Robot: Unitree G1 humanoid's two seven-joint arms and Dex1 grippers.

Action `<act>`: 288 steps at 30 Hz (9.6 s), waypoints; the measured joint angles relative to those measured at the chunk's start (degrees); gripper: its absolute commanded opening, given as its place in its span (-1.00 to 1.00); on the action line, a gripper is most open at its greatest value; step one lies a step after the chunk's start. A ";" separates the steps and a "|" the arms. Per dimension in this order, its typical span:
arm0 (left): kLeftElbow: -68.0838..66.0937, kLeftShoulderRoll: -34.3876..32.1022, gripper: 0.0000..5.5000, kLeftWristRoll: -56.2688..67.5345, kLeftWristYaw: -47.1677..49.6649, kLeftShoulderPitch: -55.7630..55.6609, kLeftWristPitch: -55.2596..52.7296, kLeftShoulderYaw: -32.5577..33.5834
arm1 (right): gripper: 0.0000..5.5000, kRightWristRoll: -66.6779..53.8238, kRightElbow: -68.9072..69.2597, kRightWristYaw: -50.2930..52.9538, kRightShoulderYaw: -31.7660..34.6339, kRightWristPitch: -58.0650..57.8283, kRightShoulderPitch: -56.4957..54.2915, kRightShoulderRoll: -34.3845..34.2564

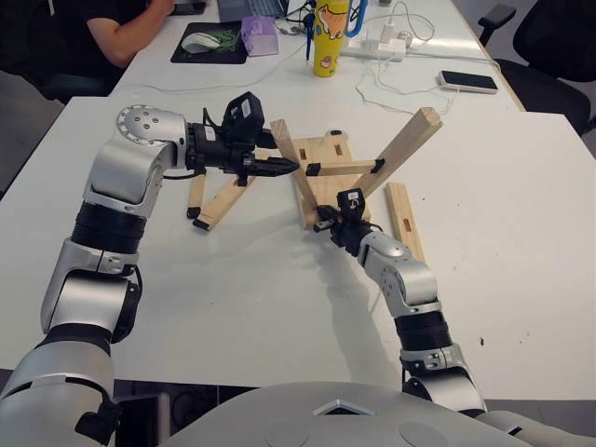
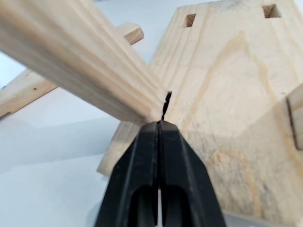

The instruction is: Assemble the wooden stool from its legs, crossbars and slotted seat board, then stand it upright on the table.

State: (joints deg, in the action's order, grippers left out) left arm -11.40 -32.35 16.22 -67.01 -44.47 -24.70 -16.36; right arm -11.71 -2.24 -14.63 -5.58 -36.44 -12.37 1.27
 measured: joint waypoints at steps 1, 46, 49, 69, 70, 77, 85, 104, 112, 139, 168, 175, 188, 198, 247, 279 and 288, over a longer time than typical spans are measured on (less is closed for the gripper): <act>-0.69 0.16 -0.26 -0.07 -0.01 -0.14 0.37 -0.34 | -1.00 -0.09 -0.38 -0.02 0.11 -0.07 -0.04 0.02; -25.88 8.71 -0.26 -2.80 -1.69 -9.73 19.31 -7.04 | -1.00 -1.34 -5.05 -5.74 -2.45 3.05 -0.93 1.73; -25.88 11.22 -0.26 -1.14 0.29 -7.40 19.07 -4.39 | -1.00 -3.54 -5.06 -7.05 -1.41 4.81 3.00 0.01; -19.78 11.45 -0.26 0.61 1.77 -1.22 16.80 1.90 | -1.00 -18.12 11.36 -18.57 6.10 3.60 12.04 6.67; -19.15 11.28 -0.26 0.60 1.77 -1.12 16.24 1.98 | -1.00 -19.35 12.59 -19.43 6.02 2.25 12.73 7.20; -7.00 7.96 -0.26 1.33 1.46 1.49 7.51 3.04 | -1.00 -24.91 16.15 -22.20 7.83 -2.18 15.15 11.40; 12.33 -0.21 -0.26 4.75 -0.73 6.91 -5.57 4.72 | -1.00 -26.89 19.99 -21.96 9.27 -2.03 17.01 13.43; 22.25 1.87 -0.26 9.09 8.95 22.38 -0.91 8.36 | -1.00 0.64 13.39 -5.94 -2.93 19.67 21.68 9.78; 15.31 3.98 -0.26 5.41 8.49 19.23 8.65 3.60 | -1.00 4.49 13.50 -5.41 -6.39 13.82 17.21 13.34; -6.99 2.36 0.07 2.04 4.21 12.45 10.13 -3.08 | -1.00 1.24 13.30 -7.03 -9.41 2.18 11.16 13.83; 13.97 19.87 -0.82 39.66 34.37 -4.39 -10.21 24.22 | -1.00 1.67 9.15 -5.55 -8.91 6.16 10.51 10.95; 15.09 19.66 -1.00 44.63 37.87 -10.22 -8.80 31.30 | -1.00 1.68 8.65 -5.62 -8.90 6.79 10.48 10.66; 20.89 12.95 -1.00 18.89 37.47 7.16 -7.62 1.32 | -1.00 2.24 7.74 -4.88 -8.68 7.63 10.15 10.87; 15.93 16.81 -1.00 11.70 40.21 5.38 -2.41 5.39 | -1.00 -2.96 6.82 -7.15 -2.69 22.06 18.49 7.73; 23.38 20.54 -1.00 -7.21 64.53 20.67 8.78 19.94 | -1.00 4.05 0.93 -6.39 -8.64 10.62 6.48 7.03; 35.80 27.30 -1.00 -10.90 66.86 36.25 0.66 14.84 | -1.00 5.85 33.50 8.60 9.14 18.62 17.81 5.57; 34.74 26.44 -1.00 -14.56 66.16 28.32 2.35 13.09 | -1.00 6.72 24.89 15.20 14.11 20.37 -2.54 5.61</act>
State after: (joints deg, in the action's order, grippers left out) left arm 23.34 -5.91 1.66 -0.85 -16.16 -22.35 -3.27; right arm -4.99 22.65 0.57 8.53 -16.07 -14.92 6.88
